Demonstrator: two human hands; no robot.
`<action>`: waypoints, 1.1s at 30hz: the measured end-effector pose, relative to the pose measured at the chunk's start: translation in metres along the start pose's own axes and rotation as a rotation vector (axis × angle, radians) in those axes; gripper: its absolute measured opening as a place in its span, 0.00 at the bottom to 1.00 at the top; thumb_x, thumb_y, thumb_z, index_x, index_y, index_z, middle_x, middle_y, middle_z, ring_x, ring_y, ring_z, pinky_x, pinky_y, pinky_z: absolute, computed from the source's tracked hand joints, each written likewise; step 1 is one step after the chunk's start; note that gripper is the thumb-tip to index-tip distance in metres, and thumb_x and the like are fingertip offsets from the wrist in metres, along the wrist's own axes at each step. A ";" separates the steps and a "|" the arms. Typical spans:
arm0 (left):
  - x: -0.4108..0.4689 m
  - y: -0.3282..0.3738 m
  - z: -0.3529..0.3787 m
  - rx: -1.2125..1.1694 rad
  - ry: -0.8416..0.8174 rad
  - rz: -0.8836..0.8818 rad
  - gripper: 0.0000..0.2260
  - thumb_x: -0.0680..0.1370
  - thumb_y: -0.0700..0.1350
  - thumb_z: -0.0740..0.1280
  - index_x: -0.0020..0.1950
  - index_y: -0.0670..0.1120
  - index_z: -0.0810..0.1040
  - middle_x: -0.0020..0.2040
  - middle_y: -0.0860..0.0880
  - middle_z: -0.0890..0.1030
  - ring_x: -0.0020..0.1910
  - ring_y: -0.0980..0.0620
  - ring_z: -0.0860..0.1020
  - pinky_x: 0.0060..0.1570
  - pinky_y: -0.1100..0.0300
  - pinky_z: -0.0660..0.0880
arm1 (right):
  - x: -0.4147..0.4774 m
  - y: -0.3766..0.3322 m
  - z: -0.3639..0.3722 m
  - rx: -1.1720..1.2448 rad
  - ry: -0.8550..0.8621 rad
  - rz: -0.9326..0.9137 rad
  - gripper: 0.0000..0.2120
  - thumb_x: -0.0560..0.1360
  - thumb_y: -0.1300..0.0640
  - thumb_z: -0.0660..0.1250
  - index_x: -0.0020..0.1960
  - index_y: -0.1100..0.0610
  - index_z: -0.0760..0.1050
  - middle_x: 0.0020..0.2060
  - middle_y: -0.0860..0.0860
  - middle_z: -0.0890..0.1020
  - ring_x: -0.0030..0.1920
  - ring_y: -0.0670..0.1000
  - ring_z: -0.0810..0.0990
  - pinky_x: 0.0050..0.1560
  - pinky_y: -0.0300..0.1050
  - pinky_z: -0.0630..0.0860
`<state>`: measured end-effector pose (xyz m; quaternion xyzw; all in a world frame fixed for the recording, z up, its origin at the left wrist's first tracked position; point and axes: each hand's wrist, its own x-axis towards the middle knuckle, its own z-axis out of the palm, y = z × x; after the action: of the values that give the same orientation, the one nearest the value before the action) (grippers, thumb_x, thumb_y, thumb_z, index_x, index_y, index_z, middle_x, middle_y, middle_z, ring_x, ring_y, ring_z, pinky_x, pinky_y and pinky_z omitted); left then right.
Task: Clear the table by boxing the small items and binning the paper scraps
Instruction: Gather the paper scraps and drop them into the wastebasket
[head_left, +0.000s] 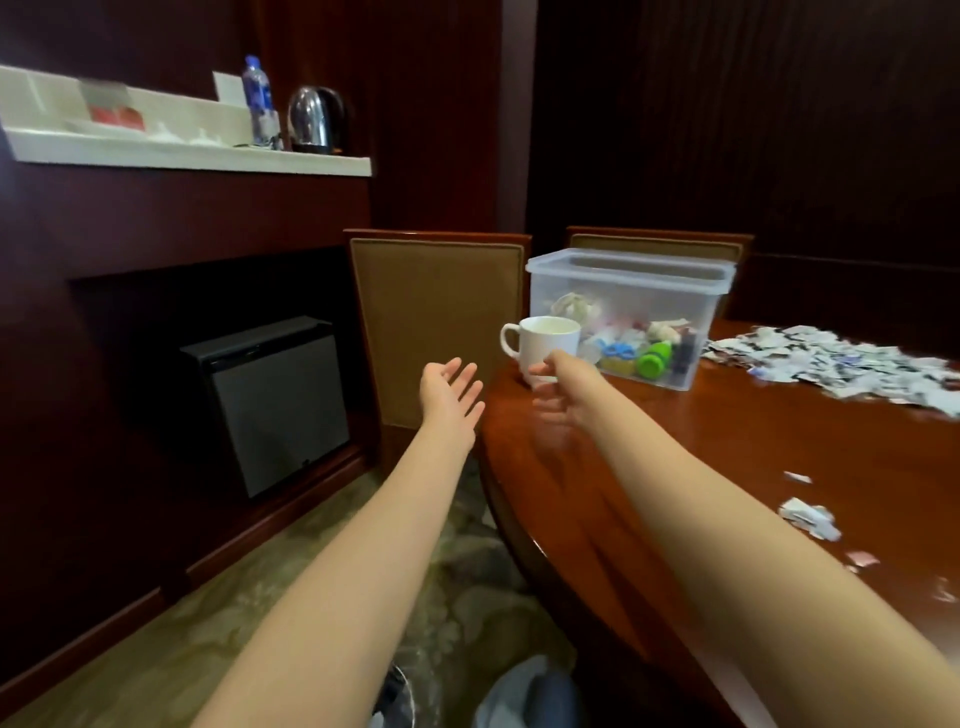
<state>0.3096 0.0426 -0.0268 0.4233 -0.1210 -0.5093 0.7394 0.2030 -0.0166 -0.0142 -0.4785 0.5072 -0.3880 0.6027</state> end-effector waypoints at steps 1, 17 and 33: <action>-0.003 -0.005 0.011 0.007 -0.038 -0.017 0.15 0.80 0.45 0.51 0.61 0.46 0.74 0.60 0.47 0.77 0.62 0.48 0.73 0.65 0.52 0.65 | 0.000 -0.001 -0.013 0.000 0.032 -0.006 0.12 0.79 0.56 0.52 0.51 0.59 0.73 0.45 0.57 0.72 0.38 0.53 0.71 0.55 0.50 0.72; -0.068 -0.137 0.148 0.272 -0.439 -0.279 0.15 0.80 0.47 0.53 0.61 0.47 0.74 0.63 0.47 0.77 0.59 0.47 0.74 0.58 0.54 0.66 | -0.039 0.018 -0.218 0.007 0.473 -0.025 0.16 0.80 0.57 0.52 0.61 0.61 0.74 0.60 0.58 0.76 0.60 0.59 0.75 0.58 0.51 0.72; -0.139 -0.247 0.248 1.108 -1.013 -0.055 0.15 0.81 0.45 0.56 0.67 0.46 0.71 0.64 0.49 0.72 0.57 0.51 0.69 0.53 0.59 0.67 | -0.090 0.042 -0.386 -0.103 0.958 -0.008 0.10 0.79 0.58 0.57 0.52 0.58 0.76 0.46 0.54 0.79 0.46 0.54 0.80 0.51 0.45 0.79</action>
<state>-0.0645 0.0065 -0.0249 0.4502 -0.6745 -0.5247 0.2591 -0.1933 0.0090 -0.0441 -0.2771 0.7446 -0.5413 0.2753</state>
